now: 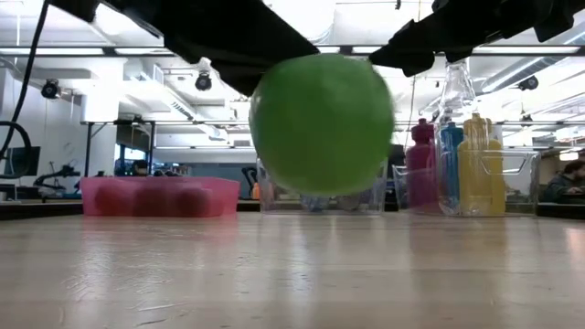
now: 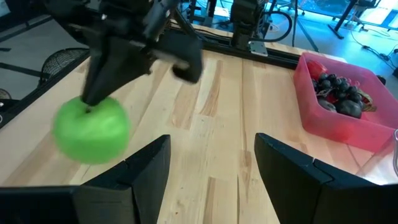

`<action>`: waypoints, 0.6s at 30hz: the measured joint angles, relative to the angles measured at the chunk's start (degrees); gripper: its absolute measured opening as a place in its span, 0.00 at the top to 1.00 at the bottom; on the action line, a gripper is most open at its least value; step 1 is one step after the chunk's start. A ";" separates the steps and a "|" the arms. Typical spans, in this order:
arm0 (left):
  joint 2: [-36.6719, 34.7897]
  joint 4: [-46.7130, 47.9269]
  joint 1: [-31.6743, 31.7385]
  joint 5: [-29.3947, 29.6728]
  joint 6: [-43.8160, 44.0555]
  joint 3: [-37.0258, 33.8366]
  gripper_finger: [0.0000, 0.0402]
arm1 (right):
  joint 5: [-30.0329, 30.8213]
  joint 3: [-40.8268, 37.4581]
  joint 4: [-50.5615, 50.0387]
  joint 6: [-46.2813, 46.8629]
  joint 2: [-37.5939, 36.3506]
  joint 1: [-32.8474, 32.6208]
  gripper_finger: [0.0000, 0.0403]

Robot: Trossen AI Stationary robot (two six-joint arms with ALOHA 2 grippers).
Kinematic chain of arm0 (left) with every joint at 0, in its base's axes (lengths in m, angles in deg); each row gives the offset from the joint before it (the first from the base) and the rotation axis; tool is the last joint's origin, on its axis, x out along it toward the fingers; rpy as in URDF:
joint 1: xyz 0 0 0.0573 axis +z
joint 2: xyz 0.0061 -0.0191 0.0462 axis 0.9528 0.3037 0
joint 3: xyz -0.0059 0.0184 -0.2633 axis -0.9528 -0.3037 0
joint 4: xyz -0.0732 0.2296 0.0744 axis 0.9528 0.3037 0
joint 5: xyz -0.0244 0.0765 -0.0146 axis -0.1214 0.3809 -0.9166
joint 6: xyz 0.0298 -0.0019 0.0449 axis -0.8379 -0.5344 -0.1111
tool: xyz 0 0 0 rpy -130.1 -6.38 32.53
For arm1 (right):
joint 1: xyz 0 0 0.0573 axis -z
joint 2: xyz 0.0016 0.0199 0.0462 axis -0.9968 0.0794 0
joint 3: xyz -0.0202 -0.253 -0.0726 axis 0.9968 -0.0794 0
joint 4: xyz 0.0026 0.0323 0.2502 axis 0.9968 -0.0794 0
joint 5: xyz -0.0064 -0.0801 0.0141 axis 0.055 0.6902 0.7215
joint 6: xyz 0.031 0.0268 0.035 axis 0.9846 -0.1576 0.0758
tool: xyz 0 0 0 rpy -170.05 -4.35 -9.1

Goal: Pick & Place Food Item
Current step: Put the green apple into the pink bin

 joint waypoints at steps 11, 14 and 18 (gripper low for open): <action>-14.23 20.10 0.29 25.90 7.60 -0.02 1.00 | 0.02 0.02 0.08 -0.02 0.00 0.01 0.43; -18.47 26.23 0.94 36.12 12.02 -0.02 1.00 | 0.02 0.02 0.18 -0.18 0.00 0.01 0.43; -24.67 34.00 3.77 43.10 19.69 -0.02 1.00 | 0.02 0.02 0.11 -0.22 0.00 0.02 0.43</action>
